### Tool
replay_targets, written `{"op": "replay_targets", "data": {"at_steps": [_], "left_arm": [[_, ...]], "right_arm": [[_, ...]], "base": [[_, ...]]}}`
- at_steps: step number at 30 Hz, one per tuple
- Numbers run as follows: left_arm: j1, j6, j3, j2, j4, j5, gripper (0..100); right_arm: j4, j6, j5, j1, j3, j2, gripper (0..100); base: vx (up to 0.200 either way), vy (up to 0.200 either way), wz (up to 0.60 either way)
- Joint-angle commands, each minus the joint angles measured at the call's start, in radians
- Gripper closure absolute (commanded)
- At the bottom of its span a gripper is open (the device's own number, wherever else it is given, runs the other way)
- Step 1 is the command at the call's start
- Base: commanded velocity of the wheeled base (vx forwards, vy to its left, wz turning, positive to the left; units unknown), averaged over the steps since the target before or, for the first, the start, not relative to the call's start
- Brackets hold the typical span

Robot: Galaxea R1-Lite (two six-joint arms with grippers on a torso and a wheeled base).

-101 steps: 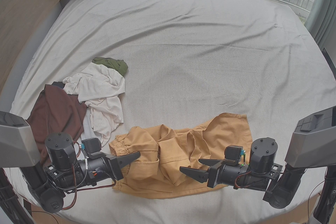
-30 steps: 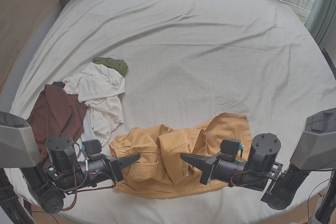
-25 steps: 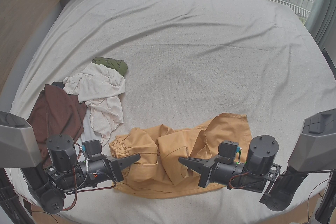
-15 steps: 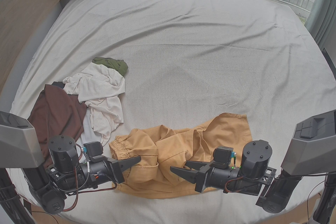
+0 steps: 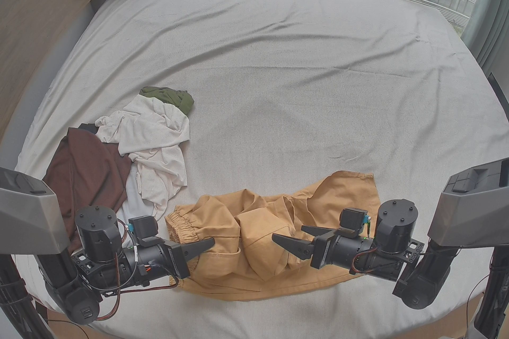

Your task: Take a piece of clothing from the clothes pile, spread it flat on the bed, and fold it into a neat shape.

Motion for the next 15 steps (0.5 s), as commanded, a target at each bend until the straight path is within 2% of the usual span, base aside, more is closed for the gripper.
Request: {"op": "replay_targets", "data": {"at_steps": [1,5,8,15], "left_arm": [[-0.001,0.001,0.0,0.003,-0.001,0.0,100],[-0.001,0.0,0.0,0.003,-0.001,0.0,100],[-0.001,0.0,0.0,0.003,-0.001,0.0,100],[-0.001,0.0,-0.002,0.001,-0.001,0.0,100]], "right_arm": [[0.0,0.009,0.001,-0.001,-0.032,0.047,0],[0.0,0.046,0.001,0.007,-0.05,0.053,0],[0.0,0.115,0.002,0.01,-0.075,0.051,0],[0.001,0.204,0.007,0.013,-0.115,0.058,0]], "base": [[0.0,0.0,0.0],[0.0,0.0,0.0],[0.0,0.0,0.0],[0.0,0.0,0.0]]}}
